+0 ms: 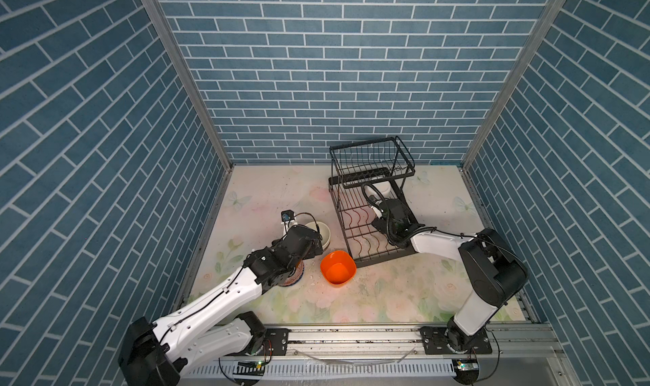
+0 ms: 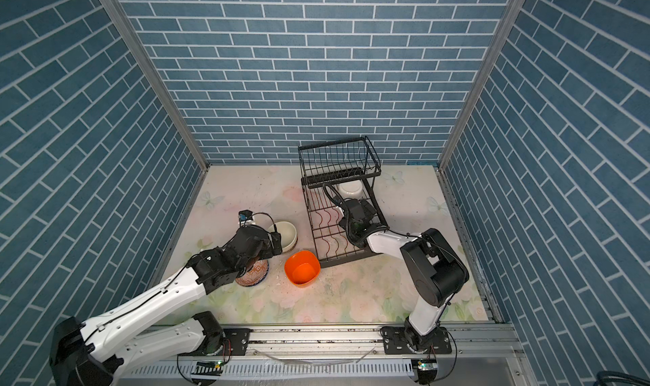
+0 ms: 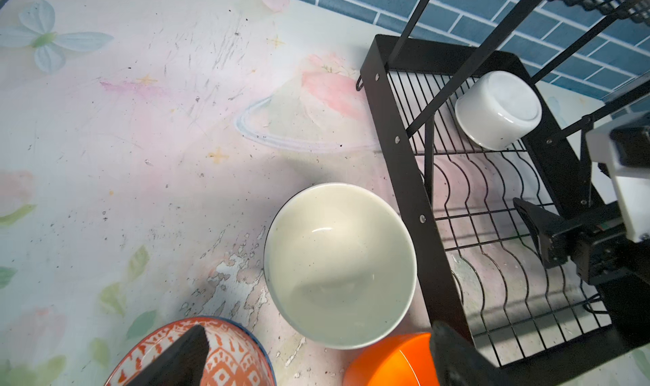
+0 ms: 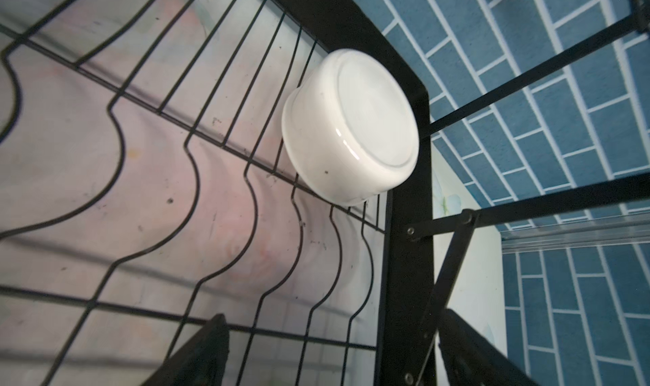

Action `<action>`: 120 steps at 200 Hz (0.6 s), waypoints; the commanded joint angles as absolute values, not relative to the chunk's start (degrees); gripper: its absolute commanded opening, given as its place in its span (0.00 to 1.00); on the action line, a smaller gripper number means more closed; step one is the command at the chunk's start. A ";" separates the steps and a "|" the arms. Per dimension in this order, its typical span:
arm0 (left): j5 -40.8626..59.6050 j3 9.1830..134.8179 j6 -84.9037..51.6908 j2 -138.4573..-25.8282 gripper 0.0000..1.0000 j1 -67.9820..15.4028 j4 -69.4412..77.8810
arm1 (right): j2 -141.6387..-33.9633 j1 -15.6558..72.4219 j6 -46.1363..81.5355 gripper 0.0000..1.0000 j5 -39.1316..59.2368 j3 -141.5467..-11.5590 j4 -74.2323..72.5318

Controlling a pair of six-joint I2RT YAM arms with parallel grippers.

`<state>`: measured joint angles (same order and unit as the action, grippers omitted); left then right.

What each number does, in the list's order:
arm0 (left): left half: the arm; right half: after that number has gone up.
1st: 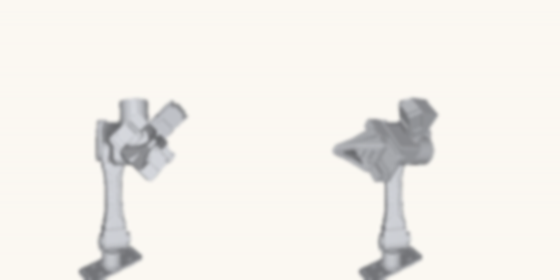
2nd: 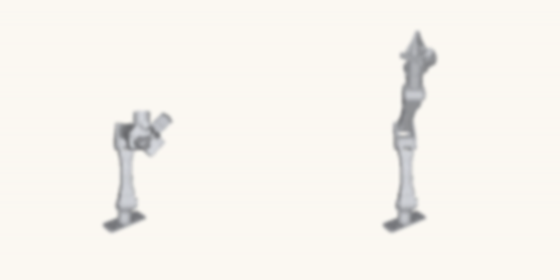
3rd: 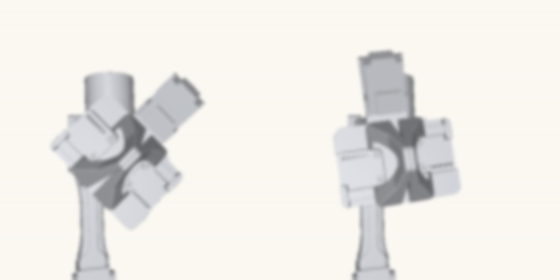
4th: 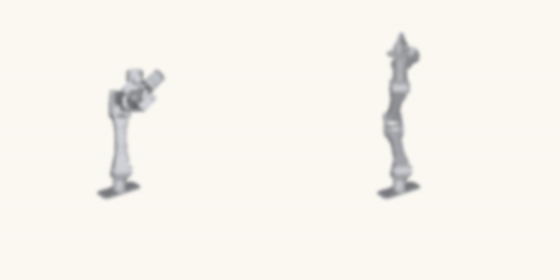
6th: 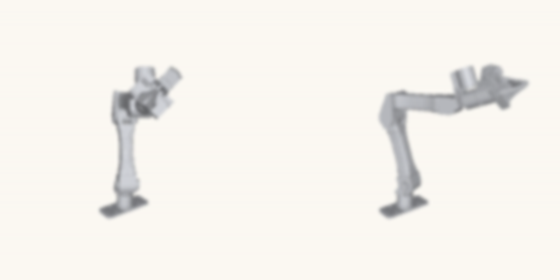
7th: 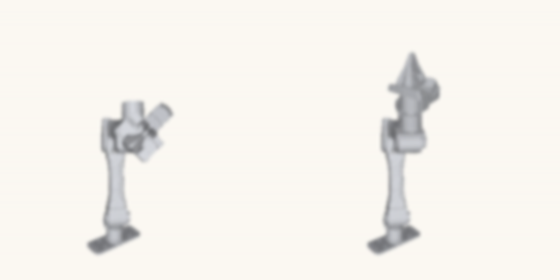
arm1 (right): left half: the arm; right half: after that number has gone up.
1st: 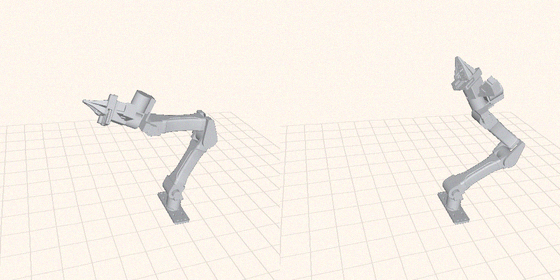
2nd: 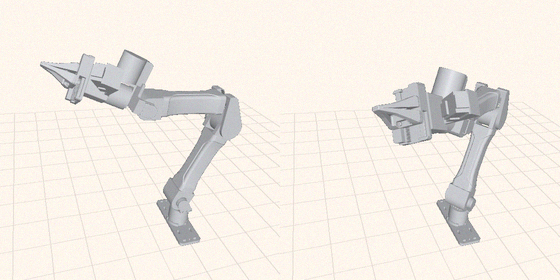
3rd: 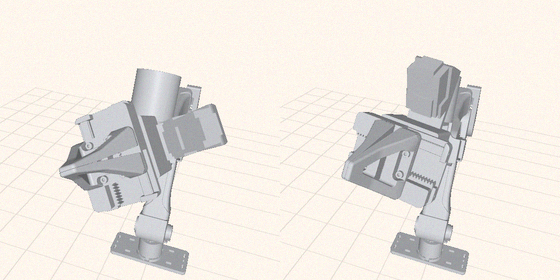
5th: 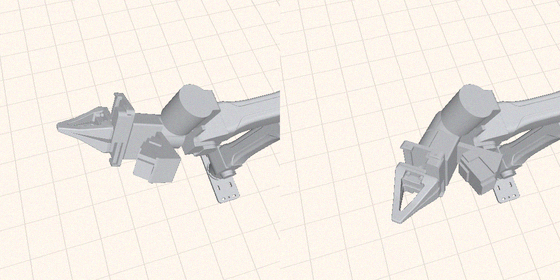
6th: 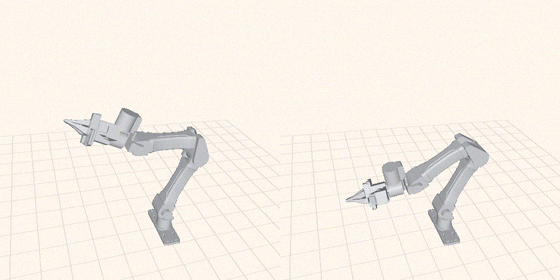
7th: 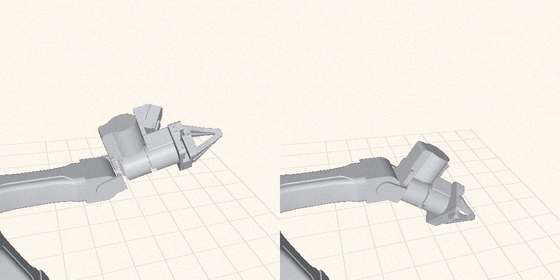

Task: Load the bowls into the dish rack
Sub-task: 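Open and withdraw the right gripper while the left gripper reaches toward the orange bowl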

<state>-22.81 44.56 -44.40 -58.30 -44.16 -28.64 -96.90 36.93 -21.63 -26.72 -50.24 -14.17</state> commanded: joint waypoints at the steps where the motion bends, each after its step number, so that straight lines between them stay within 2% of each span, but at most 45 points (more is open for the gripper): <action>1: -21.78 46.90 -44.28 -60.06 1.00 -43.86 -32.98 | -93.35 37.58 -14.33 0.92 -24.24 -49.03 -9.95; 80: -19.00 49.06 -45.77 -61.28 1.00 -44.20 -37.13 | -79.11 37.62 10.24 0.91 -15.06 -48.73 6.83; 120: -17.16 50.52 -46.66 -61.62 1.00 -44.88 -39.73 | -74.56 37.63 17.57 0.90 -9.36 -53.14 20.28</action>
